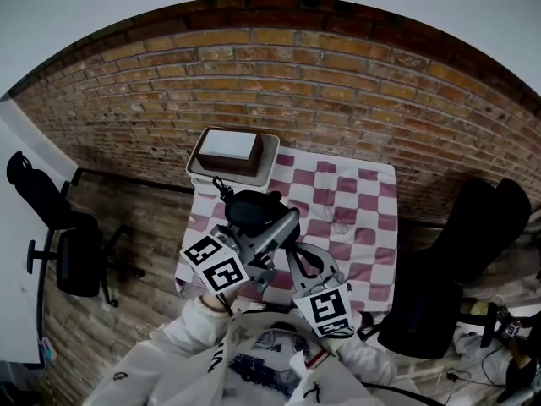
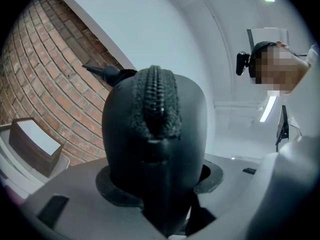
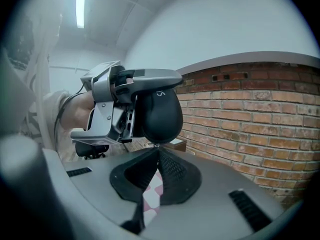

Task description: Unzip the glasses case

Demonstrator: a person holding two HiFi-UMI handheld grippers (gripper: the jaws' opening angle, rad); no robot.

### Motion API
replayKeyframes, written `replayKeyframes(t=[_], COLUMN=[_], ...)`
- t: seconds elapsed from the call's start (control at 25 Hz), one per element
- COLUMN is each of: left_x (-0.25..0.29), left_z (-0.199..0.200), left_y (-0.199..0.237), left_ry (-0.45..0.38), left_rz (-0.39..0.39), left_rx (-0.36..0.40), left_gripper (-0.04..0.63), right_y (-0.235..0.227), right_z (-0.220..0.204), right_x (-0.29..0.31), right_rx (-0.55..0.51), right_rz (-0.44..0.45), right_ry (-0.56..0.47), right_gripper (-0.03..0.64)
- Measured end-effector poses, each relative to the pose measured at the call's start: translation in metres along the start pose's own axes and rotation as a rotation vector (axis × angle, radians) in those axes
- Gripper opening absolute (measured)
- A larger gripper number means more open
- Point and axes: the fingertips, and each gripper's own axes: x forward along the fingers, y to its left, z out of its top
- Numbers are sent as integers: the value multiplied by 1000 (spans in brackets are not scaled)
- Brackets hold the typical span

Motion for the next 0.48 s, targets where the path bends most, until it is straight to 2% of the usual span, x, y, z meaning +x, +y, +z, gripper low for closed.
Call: replayKeyframes(t=[0.48], left_x=[16], left_z=[-28], left_y=[-23], left_ry=[54], left_rz=[-15], left_rx=[10], left_gripper=[256], right_y=[-19], right_z=[-18], right_x=[-28], right_rx=[-15], right_rz=[-7], right_ry=[22], right_gripper=[14])
